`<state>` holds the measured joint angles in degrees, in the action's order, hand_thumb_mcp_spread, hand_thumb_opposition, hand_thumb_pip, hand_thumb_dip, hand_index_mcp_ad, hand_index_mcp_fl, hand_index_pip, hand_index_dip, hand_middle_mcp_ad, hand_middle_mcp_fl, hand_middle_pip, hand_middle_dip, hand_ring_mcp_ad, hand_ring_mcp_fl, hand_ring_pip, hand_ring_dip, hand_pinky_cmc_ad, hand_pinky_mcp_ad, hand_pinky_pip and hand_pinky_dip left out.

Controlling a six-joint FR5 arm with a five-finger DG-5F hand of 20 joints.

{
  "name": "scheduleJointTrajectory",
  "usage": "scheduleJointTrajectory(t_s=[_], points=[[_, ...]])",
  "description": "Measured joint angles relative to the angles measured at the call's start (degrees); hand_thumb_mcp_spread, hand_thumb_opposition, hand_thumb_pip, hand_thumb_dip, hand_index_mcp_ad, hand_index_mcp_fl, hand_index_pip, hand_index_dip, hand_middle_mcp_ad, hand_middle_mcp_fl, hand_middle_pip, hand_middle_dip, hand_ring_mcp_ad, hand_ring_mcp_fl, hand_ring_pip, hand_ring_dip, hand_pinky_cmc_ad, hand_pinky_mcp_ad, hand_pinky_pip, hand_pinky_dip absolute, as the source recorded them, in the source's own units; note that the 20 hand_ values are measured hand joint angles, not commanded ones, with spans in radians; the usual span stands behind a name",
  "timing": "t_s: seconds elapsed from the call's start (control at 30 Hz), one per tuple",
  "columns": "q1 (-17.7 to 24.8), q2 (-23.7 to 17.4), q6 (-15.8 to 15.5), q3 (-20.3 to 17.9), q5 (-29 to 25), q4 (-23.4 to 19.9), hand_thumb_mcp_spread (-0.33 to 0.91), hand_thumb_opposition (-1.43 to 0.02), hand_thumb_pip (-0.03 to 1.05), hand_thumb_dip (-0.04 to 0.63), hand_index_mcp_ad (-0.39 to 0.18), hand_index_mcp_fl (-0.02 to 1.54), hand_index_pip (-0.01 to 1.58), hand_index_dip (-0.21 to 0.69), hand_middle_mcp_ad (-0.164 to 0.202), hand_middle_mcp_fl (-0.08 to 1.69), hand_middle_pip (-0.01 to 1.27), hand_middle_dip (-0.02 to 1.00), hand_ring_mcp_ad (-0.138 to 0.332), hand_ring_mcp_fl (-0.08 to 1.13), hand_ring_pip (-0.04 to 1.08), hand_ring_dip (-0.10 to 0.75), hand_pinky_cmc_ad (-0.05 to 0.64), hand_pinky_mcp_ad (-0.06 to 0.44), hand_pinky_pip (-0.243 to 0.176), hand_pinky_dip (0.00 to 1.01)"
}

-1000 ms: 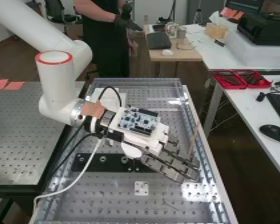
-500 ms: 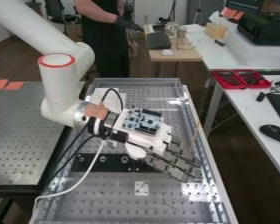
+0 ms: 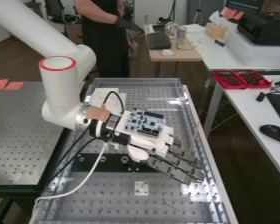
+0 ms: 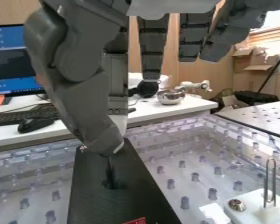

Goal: Grab the drill bit and place it in the clear container

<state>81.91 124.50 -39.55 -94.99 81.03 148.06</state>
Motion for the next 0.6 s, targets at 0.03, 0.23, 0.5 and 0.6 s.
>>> scheduleJointTrajectory(t_s=[0.03, 0.23, 0.5, 0.6], points=[[0.0, 0.0, 0.0, 0.0, 0.0, 0.0, 0.57, -0.96, 0.6, 0.278, -0.096, 0.47, 1.38, 0.232, 0.066, 0.2, 0.12, 0.14, 0.164, 0.02, 0.09, 0.026, 0.215, 0.138, -0.075, 0.19], [-0.2, 0.1, 0.0, 0.1, 0.7, -0.1, 0.57, -0.96, 0.59, 0.278, -0.11, 0.47, 1.38, 0.232, 0.065, 0.2, 0.13, 0.15, 0.164, 0.01, 0.09, 0.026, 0.215, 0.138, -0.075, 0.19], [-0.4, 0.5, 1.2, 1.0, 1.1, 0.9, 0.52, -0.92, 0.6, 0.278, -0.11, 0.4, 1.27, 0.239, 0.066, 0.21, 0.13, 0.15, 0.164, 0.01, 0.09, 0.026, 0.213, 0.138, -0.075, 0.19], [-0.5, 0.6, 1.4, 1.3, 0.8, 1.1, 0.5, -0.9, 0.61, 0.278, -0.11, 0.4, 1.27, 0.237, 0.066, 0.21, 0.13, 0.15, 0.164, 0.01, 0.09, 0.026, 0.208, 0.138, -0.075, 0.19]])
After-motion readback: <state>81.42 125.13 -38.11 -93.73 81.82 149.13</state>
